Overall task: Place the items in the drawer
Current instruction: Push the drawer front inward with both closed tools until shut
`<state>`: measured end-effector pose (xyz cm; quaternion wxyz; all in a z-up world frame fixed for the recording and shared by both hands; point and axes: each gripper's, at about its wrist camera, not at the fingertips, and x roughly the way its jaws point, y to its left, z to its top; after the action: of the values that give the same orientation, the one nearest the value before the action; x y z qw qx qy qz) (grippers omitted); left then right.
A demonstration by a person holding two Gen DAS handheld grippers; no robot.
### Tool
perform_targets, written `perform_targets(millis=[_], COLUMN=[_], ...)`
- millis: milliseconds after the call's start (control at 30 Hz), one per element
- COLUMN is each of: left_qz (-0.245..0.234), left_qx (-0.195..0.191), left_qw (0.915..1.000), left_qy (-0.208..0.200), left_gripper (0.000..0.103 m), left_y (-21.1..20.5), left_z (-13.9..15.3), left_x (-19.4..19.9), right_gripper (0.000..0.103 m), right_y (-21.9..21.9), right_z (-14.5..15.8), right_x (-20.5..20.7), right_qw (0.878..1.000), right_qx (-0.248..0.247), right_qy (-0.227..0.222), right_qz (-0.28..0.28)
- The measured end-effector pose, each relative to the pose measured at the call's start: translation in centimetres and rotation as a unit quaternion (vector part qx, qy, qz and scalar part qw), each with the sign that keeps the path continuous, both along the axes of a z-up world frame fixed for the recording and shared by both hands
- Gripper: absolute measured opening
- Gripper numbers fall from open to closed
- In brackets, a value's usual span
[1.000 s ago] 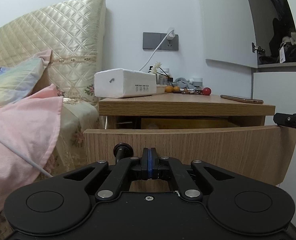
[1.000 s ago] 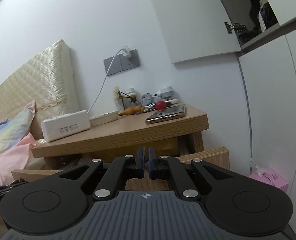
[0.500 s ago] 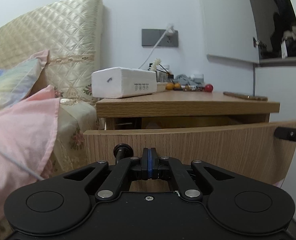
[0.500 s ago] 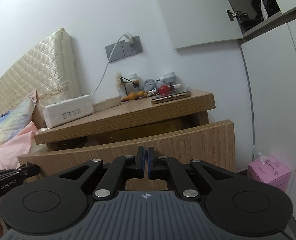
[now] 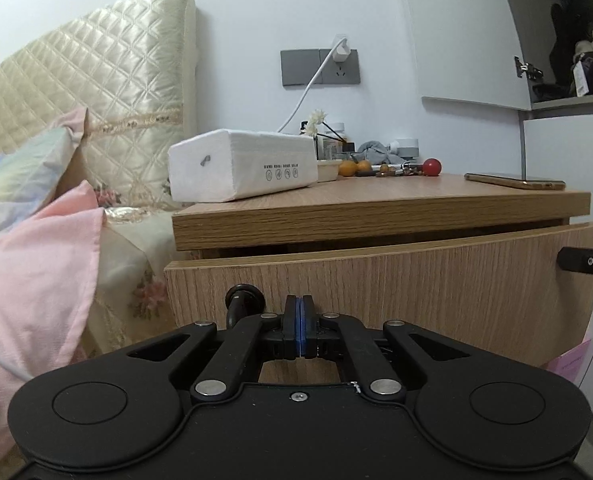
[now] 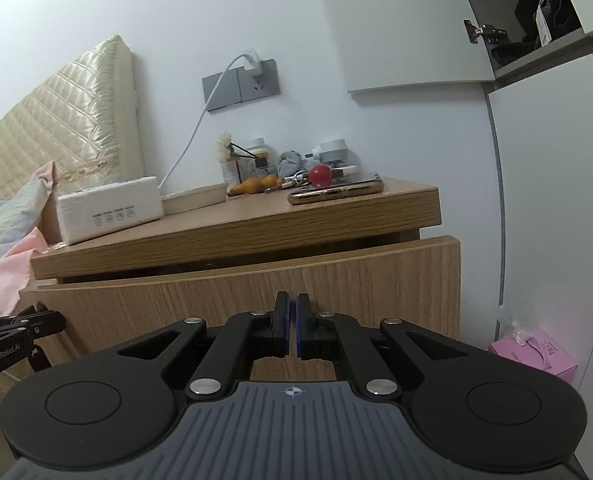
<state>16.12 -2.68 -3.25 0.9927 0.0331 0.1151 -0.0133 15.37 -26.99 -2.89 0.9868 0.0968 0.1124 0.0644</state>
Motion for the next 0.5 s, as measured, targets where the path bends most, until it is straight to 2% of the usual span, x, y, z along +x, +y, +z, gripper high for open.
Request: perform_targets(millis=[167,267,500], left_qz=[0.0,0.001,0.001], left_qx=[-0.009,0.0,-0.004], left_qw=[0.9999,1.0,1.0], left_qy=[0.006,0.0,-0.007], left_gripper=[0.003,0.003,0.003], left_y=[0.4,0.3,0.5], left_z=[0.0,-0.3,-0.5], left_x=[2.0,2.8,3.5], right_gripper=[0.003,0.003,0.002], right_y=[-0.5,-0.9,-0.8], right_z=[-0.7,-1.0,-1.0], right_x=[1.8,2.7,3.4], right_qw=[1.0,1.0,1.0], right_qx=[-0.008,-0.004,-0.01], right_qy=[0.006,0.009,-0.006], right_qz=[-0.019,-0.027,-0.025])
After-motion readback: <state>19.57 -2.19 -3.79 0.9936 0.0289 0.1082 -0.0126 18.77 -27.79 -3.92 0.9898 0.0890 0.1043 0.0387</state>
